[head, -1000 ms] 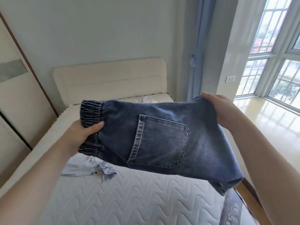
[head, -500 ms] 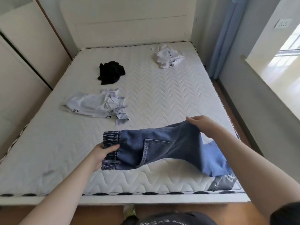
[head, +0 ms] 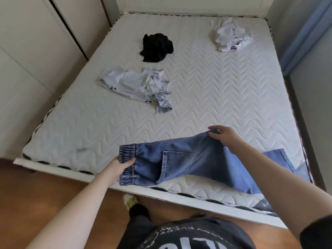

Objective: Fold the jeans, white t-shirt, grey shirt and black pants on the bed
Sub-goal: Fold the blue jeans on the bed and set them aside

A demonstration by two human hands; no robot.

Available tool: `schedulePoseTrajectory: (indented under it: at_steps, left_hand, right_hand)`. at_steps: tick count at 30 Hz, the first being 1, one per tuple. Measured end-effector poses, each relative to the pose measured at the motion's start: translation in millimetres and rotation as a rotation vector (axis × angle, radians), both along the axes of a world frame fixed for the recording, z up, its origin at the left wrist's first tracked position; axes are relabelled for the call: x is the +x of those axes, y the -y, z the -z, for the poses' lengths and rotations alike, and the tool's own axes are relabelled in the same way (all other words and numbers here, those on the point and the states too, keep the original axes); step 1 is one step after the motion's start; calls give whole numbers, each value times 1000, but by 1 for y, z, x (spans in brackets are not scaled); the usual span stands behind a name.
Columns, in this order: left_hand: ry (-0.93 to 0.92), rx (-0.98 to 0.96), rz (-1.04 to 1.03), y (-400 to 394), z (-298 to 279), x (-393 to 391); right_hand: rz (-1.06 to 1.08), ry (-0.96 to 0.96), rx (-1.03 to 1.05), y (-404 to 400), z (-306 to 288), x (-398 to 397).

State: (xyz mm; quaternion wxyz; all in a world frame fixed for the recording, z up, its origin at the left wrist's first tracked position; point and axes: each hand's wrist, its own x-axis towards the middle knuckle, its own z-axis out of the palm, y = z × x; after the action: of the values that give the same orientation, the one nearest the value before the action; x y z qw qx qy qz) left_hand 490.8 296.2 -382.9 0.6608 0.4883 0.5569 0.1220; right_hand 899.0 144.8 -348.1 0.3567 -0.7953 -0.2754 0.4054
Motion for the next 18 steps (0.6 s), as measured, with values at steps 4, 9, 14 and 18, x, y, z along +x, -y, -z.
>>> schedulePoseTrajectory:
  at_steps: [4, 9, 14, 18]
  left_hand:
    - [-16, -9, -53, -40, 27, -40]
    - [-40, -38, -86, -107, 51, -101]
    - [-101, -56, -51, -181, 77, -173]
    - [-232, 11, -44, -240, 102, -228]
  right_hand:
    - [-108, 113, -42, -49, 19, -38]
    - [-264, 175, -156, -123, 42, -93]
    - [-245, 179, -195, -209, 77, -157]
    - [-173, 132, -235, -283, 113, -204]
